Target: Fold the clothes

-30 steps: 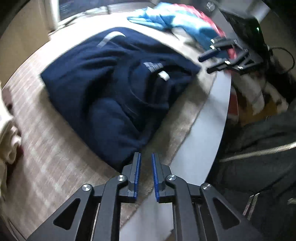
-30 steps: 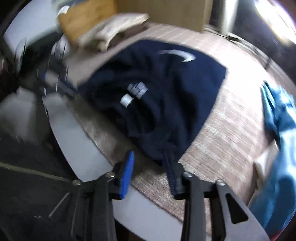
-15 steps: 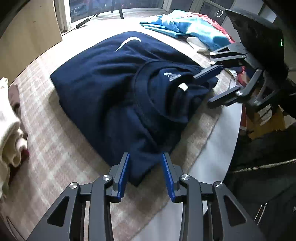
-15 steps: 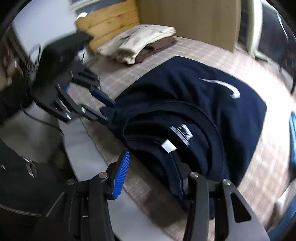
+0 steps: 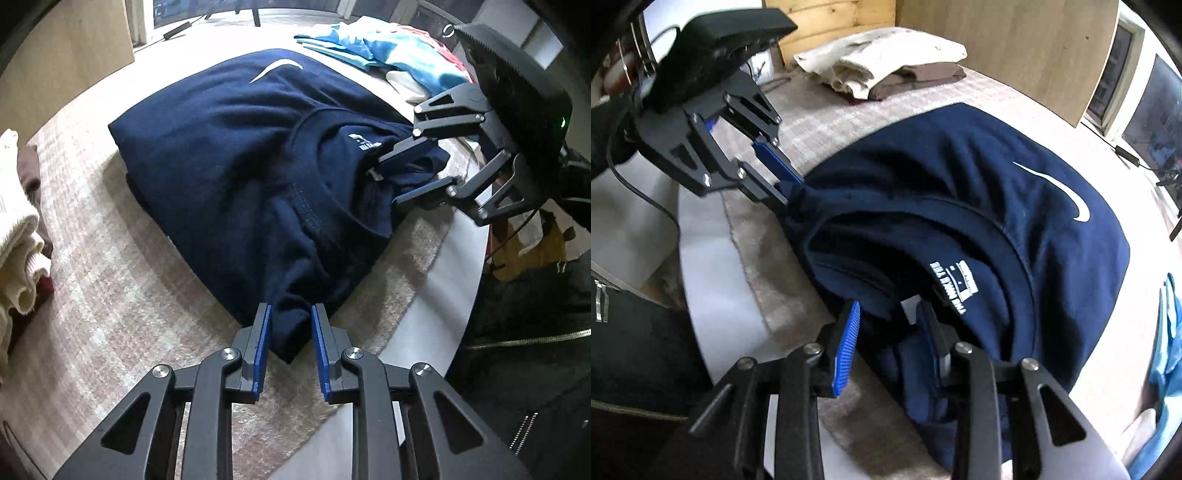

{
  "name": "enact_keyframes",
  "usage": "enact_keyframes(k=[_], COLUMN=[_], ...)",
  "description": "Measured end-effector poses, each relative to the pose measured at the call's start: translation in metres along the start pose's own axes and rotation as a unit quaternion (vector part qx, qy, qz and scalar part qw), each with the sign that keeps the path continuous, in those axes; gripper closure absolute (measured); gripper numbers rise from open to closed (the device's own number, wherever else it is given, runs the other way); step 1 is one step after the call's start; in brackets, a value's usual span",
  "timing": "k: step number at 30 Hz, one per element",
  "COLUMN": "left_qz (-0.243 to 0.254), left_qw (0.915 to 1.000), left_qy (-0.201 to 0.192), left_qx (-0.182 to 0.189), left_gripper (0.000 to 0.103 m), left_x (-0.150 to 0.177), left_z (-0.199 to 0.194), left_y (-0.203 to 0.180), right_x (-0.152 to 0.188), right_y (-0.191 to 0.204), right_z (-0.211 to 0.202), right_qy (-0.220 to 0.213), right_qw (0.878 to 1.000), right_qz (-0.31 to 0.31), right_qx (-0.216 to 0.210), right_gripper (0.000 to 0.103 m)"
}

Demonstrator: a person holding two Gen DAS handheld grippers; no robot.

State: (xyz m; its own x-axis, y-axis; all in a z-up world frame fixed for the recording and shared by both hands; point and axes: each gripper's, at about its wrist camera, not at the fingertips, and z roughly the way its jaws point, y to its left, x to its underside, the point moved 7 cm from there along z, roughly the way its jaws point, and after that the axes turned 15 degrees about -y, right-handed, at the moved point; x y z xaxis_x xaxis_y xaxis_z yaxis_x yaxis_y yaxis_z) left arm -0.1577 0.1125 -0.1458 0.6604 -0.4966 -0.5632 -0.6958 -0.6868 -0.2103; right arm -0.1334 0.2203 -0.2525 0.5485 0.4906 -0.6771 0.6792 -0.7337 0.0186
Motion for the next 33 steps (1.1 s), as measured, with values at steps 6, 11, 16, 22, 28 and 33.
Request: enact_keyframes(k=[6, 11, 16, 22, 28, 33], left_qz=[0.009, 0.007, -0.001, 0.005, 0.016, 0.053], left_qw=[1.0000, 1.0000, 0.9999, 0.9999, 0.9996, 0.9981], left_qy=[0.002, 0.002, -0.015, -0.012, -0.014, -0.027], left_qx=[-0.004, -0.004, -0.007, -0.009, -0.017, -0.014], left_gripper=[0.083, 0.090, 0.088, 0.075, 0.092, 0.069], left_x=[0.005, 0.010, 0.010, 0.008, -0.005, 0.003], left_z=[-0.007, -0.020, -0.037, -0.027, -0.003, -0.035], left_y=[-0.002, -0.004, -0.002, -0.001, 0.001, -0.009], right_x=[-0.003, -0.004, -0.006, -0.030, -0.043, -0.042], right_y=[0.000, 0.015, -0.017, -0.027, -0.001, 0.022], right_z=[0.000, -0.022, -0.029, -0.014, 0.012, 0.037], right_qy=[0.006, 0.031, 0.020, -0.020, -0.003, 0.037], right_qw=[0.999, 0.984, 0.988, 0.983, 0.973, 0.975], right_qz=[0.036, 0.089, 0.130, 0.170, 0.195, 0.175], right_qx=[-0.038, -0.151, -0.086, -0.067, -0.122, -0.128], right_gripper=[0.100, 0.099, 0.081, 0.073, 0.073, 0.070])
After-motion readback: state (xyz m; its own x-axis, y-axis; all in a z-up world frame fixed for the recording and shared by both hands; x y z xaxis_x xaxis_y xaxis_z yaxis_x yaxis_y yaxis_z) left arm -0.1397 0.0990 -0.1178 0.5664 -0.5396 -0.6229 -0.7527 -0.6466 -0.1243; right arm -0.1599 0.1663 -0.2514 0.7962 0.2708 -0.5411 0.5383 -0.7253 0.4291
